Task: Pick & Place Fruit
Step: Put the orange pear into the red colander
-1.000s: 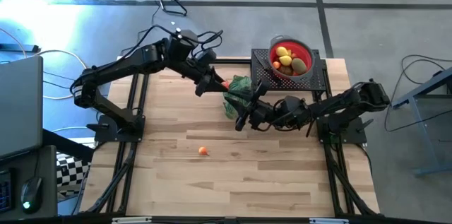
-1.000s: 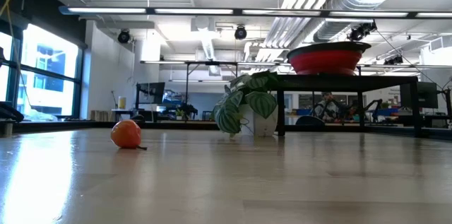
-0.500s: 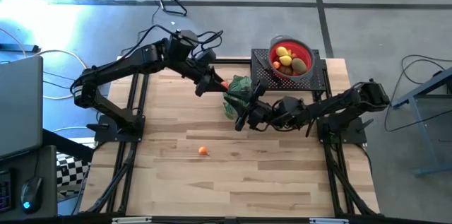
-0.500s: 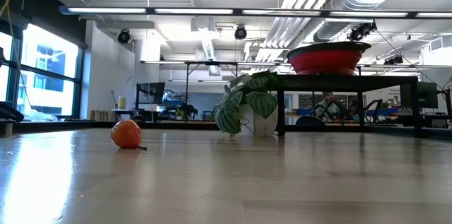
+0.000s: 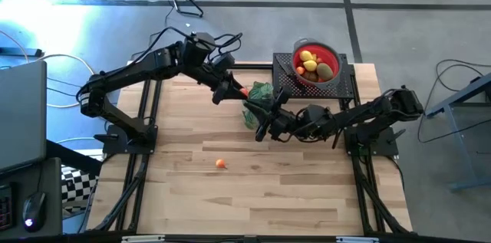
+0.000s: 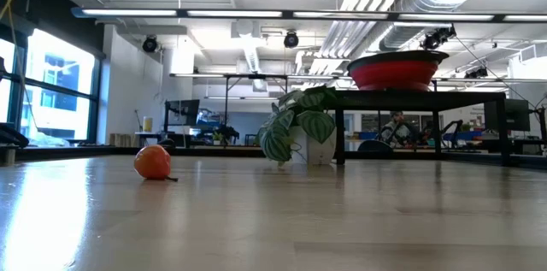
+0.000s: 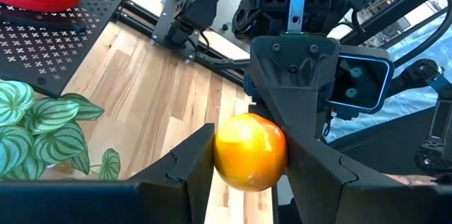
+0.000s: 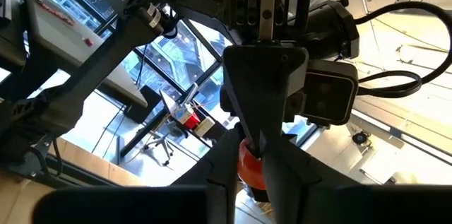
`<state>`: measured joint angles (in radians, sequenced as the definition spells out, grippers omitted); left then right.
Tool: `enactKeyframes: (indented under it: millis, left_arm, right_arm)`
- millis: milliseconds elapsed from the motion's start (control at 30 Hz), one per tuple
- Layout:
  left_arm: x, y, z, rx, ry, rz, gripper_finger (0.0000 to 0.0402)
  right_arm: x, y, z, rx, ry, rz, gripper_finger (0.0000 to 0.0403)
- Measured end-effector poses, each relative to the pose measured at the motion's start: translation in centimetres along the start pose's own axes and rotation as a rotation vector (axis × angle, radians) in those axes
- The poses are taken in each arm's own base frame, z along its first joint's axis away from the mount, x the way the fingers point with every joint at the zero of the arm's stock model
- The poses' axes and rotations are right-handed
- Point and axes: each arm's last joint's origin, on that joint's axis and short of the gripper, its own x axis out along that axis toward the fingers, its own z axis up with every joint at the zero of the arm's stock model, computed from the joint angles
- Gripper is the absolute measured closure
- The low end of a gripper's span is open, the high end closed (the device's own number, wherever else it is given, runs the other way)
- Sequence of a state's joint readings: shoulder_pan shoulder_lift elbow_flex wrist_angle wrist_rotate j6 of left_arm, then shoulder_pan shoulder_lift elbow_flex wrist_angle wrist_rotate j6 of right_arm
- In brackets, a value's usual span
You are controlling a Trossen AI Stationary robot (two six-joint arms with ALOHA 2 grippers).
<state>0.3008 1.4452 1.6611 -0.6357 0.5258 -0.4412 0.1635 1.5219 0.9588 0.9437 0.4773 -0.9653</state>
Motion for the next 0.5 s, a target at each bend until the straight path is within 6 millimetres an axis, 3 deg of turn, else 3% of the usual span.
enactKeyframes:
  millis: [200,500]
  left_arm:
    - [0.00,-0.01,-0.01,-0.001,0.002,-0.003,0.0249]
    - [0.00,-0.02,-0.01,0.001,0.003,-0.007,0.0249]
  right_arm:
    - [0.00,-0.13,0.07,0.000,-0.005,-0.011,0.0395]
    - [0.00,-0.12,0.08,-0.002,-0.010,-0.007,0.0398]
